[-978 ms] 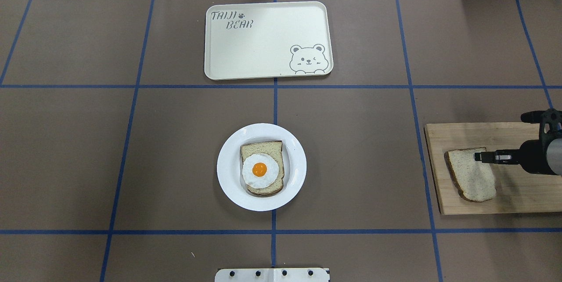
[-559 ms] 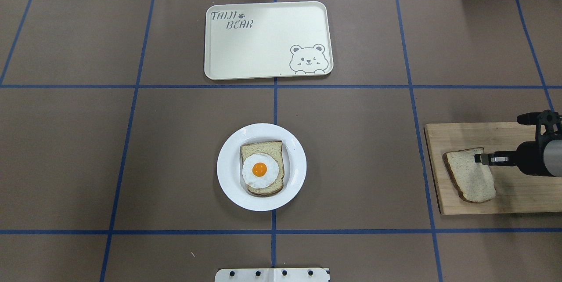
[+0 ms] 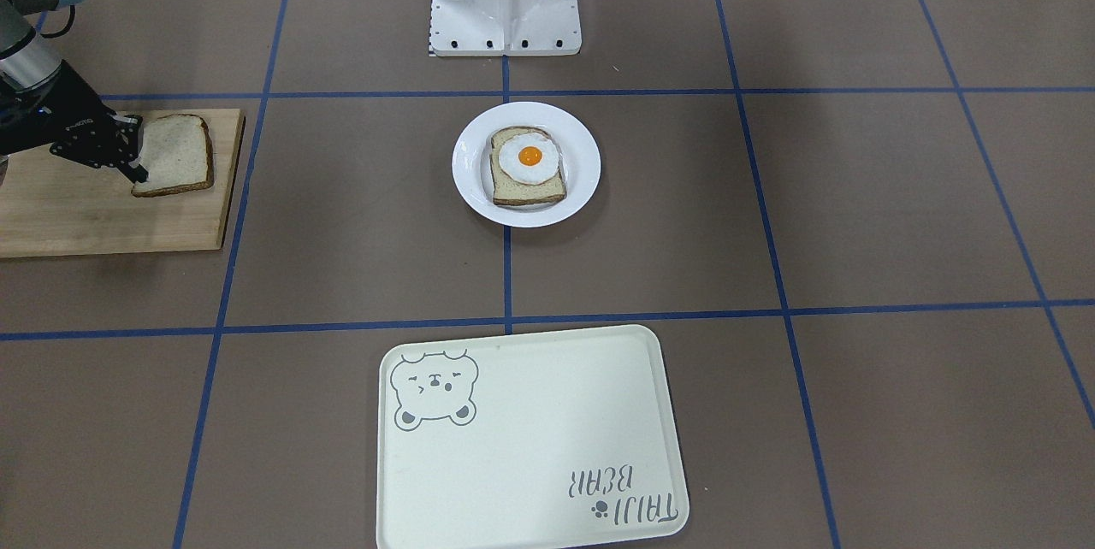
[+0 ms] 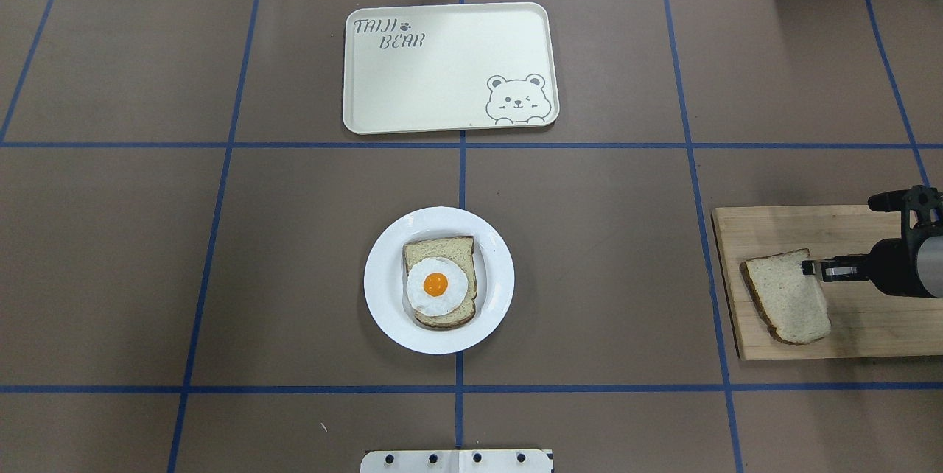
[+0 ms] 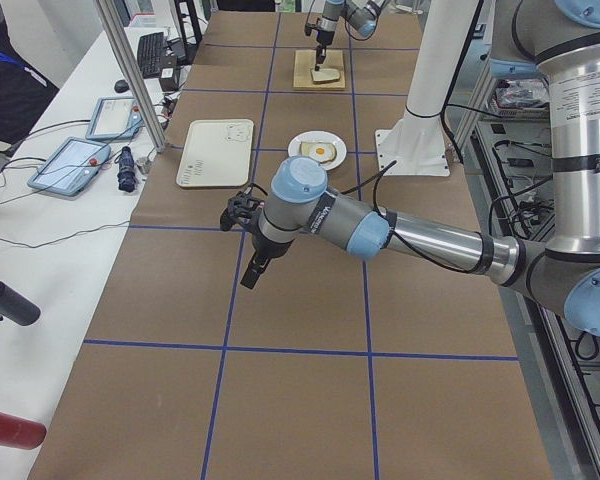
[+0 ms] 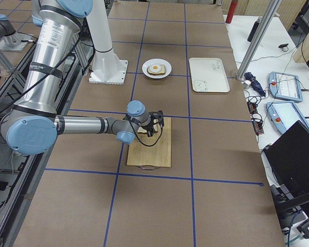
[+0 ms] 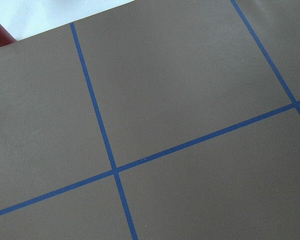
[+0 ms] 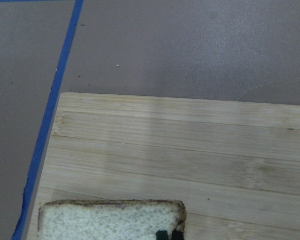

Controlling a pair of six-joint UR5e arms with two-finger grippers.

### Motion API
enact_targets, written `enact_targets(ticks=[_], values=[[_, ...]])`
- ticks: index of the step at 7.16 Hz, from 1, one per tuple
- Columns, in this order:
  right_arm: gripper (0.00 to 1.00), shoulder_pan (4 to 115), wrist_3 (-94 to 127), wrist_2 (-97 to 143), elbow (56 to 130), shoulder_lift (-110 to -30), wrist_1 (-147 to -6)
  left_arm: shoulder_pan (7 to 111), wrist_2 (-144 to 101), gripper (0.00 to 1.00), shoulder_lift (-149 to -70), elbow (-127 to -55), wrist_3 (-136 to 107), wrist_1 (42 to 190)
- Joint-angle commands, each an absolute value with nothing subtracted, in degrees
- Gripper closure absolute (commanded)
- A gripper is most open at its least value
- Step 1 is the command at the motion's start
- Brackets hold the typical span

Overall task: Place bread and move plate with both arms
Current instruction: 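Lower the right gripper to the bread slice on the cutting board and grasp it, then lift the bread slice with the right gripper and carry it over the plate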

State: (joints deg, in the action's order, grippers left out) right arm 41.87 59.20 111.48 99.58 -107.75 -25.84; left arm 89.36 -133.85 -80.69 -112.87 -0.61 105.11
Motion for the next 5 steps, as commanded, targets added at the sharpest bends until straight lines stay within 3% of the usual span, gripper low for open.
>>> enact_targets(ticks=[1, 5], values=[[1.00, 47.68, 58.80, 120.52, 99.75, -107.49, -25.14, 89.38, -133.86, 0.01, -80.68, -113.03, -0.62, 105.03], [1.00, 62.83, 59.67, 142.45, 99.40, -101.97, -22.50, 89.30, -133.86, 0.01, -80.77, -112.85, -0.70, 105.03]])
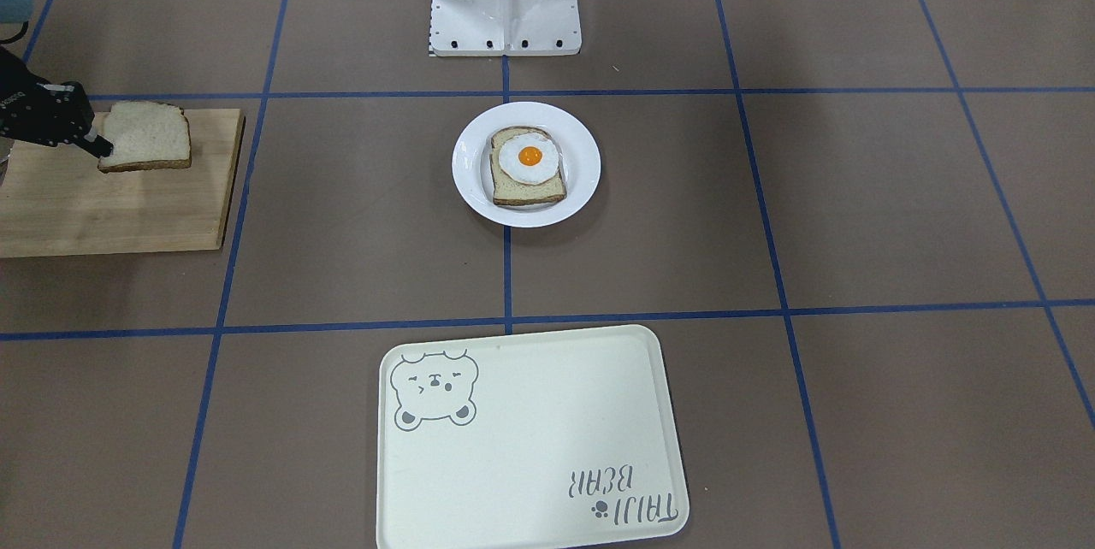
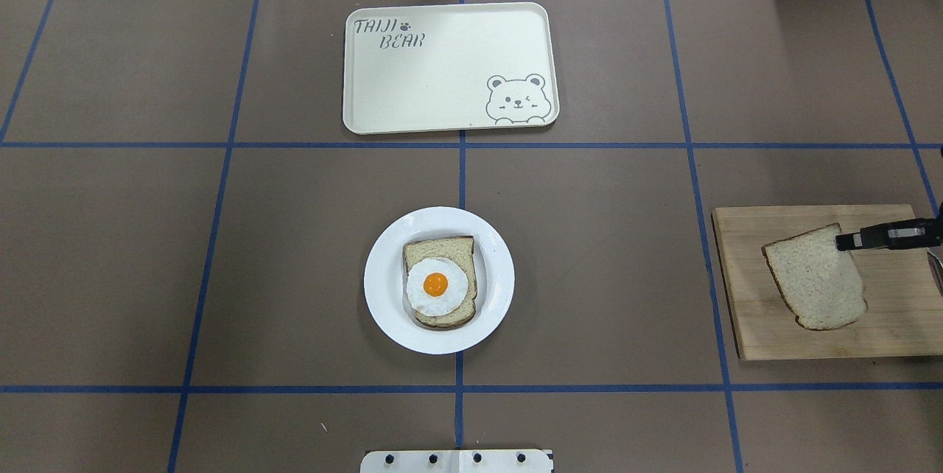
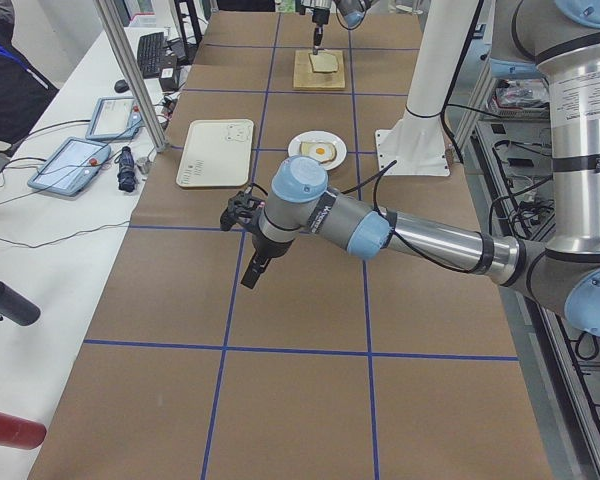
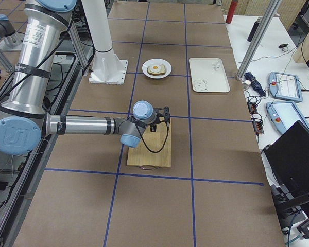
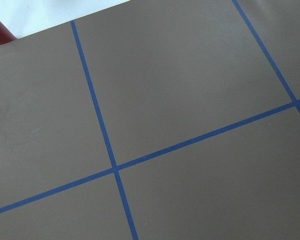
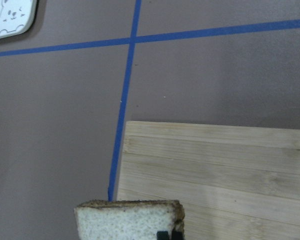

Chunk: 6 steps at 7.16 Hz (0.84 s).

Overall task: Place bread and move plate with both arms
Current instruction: 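Lift the bread slice with the right gripper and carry it over the plate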

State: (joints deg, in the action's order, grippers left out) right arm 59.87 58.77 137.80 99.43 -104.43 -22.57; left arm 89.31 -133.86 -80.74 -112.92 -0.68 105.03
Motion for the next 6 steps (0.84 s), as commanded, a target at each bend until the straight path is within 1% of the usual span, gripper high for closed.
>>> enact_targets(ticks=[1, 2, 3, 4, 6], values=[[1.00, 62.75, 60.98, 142.12, 99.14, -99.43, -22.76, 89.30, -133.86, 0.01, -80.68, -112.85, -0.70, 105.03], [1.00, 62.14, 68.57, 140.73, 98.97, -95.14, -22.76, 89.30, -134.29, 0.01, -80.68, -112.94, -0.70, 105.12], [1.00, 58.14, 75.95, 137.06, 99.05, -90.40, -22.50, 89.30, -134.99, 0.01, -80.68, -112.85, -0.79, 105.12], [1.00, 50.35, 79.33, 126.49, 99.14, -86.52, -23.02, 89.30, -135.09, 0.01, -80.68, -112.76, -0.79, 105.03], [1.00, 42.92, 86.88, 118.06, 99.67, -80.89, -23.20, 89.30, -135.00, 0.01, -80.68, -112.68, -0.79, 105.03]])
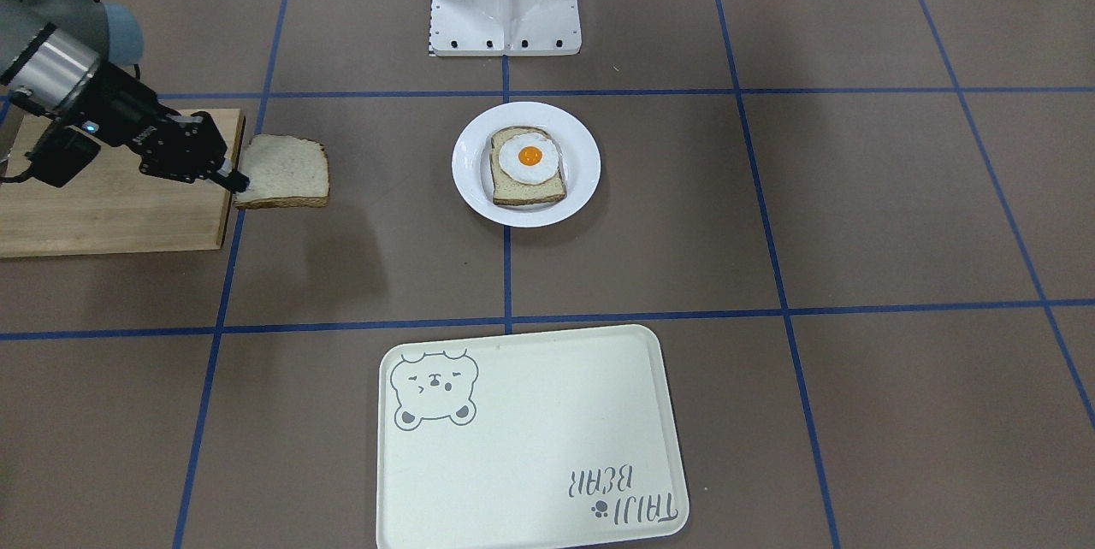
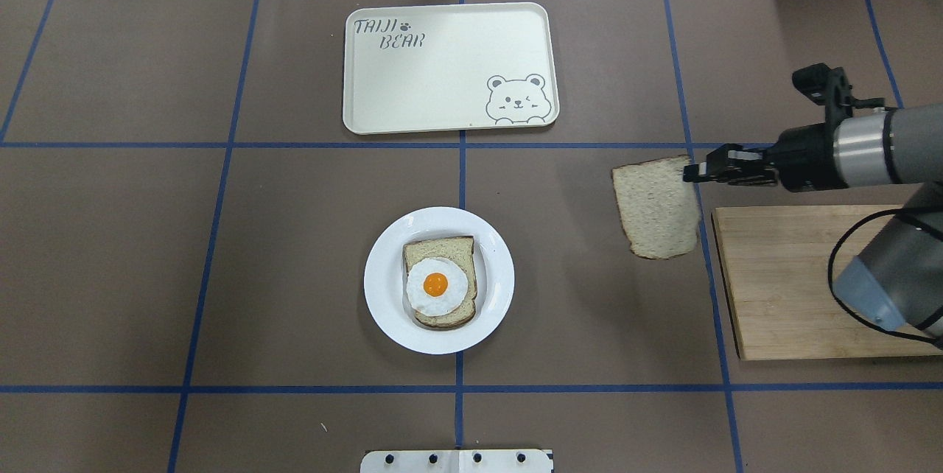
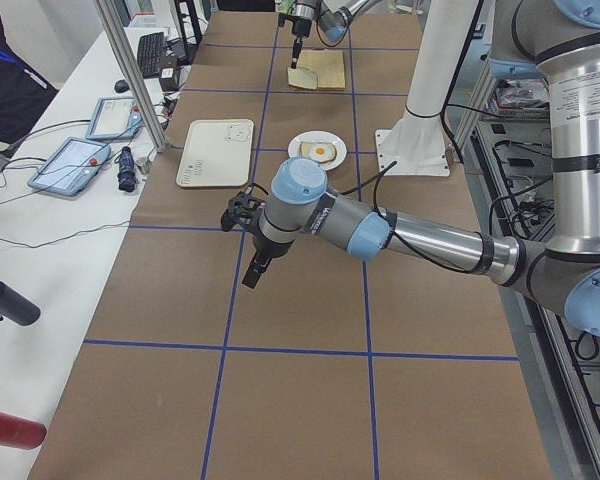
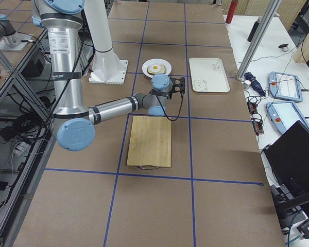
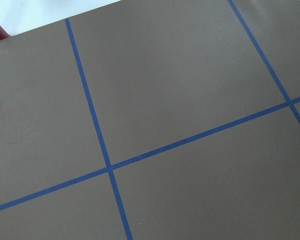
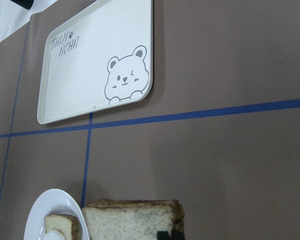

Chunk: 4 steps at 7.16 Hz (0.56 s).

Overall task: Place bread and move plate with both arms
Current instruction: 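Lift the bread slice with the right gripper and carry it over the plate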

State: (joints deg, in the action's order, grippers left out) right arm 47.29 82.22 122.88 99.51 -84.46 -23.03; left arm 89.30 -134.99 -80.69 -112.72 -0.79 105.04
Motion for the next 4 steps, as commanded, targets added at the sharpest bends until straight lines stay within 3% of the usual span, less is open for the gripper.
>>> enact_targets(ticks=[1, 4], values=[[1.00, 38.89, 87.27, 112.73, 99.67, -77.03, -25.90, 89.30, -135.09, 0.01, -80.68, -112.76, -0.79, 105.03], [1.00, 27.64, 87.36, 99.29, 100.46, -69.02, -37.40, 89.30, -135.09, 0.01, -80.68, -112.68, -0.79, 105.03]])
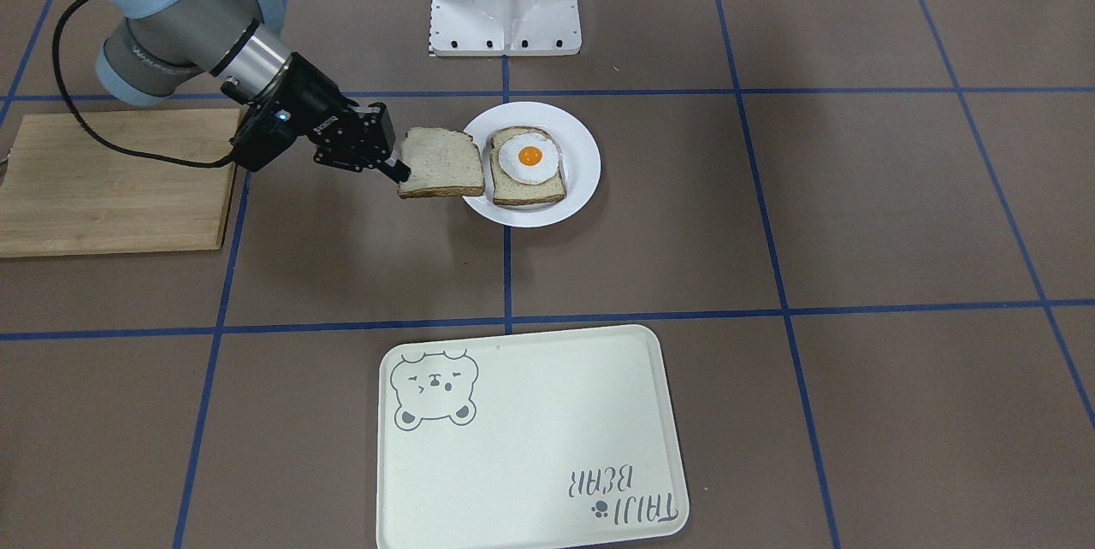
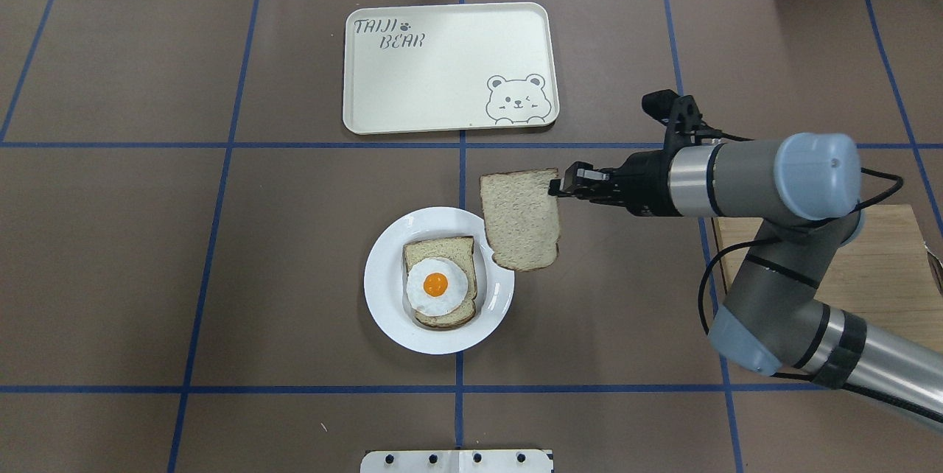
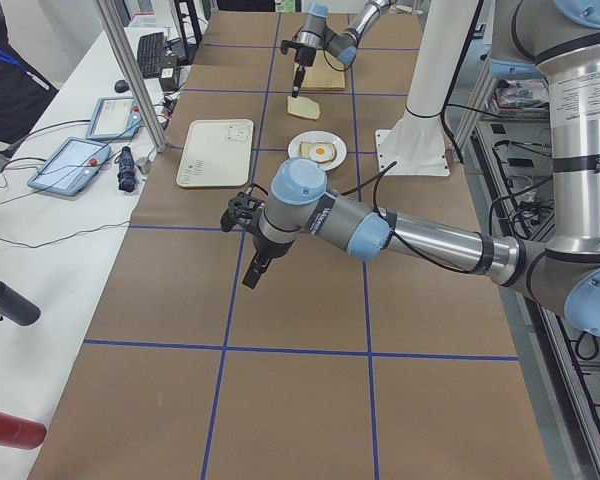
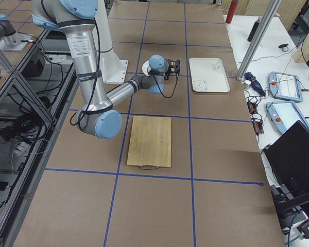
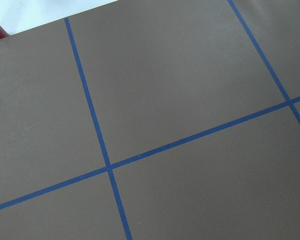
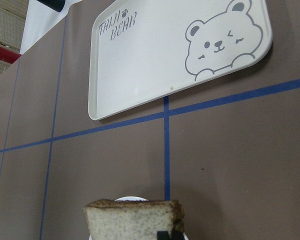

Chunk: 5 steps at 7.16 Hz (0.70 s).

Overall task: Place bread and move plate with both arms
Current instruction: 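Lift the bread slice with the right gripper and carry it over the plate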

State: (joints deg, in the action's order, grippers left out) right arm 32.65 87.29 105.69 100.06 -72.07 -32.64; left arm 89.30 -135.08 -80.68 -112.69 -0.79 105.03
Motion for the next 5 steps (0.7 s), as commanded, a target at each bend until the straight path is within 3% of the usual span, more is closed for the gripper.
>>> enact_targets(ticks=[1, 5], values=[[1.00, 23.86, 87.45, 94.27, 99.76, -65.43, -42.23, 89.30, -135.09, 0.01, -80.68, -112.59, -0.79, 105.03], [1.00, 16.08, 85.70, 85.08, 98.44, -64.86, -44.65, 89.30, -135.44, 0.01, -80.68, -112.59, -1.14, 105.03]])
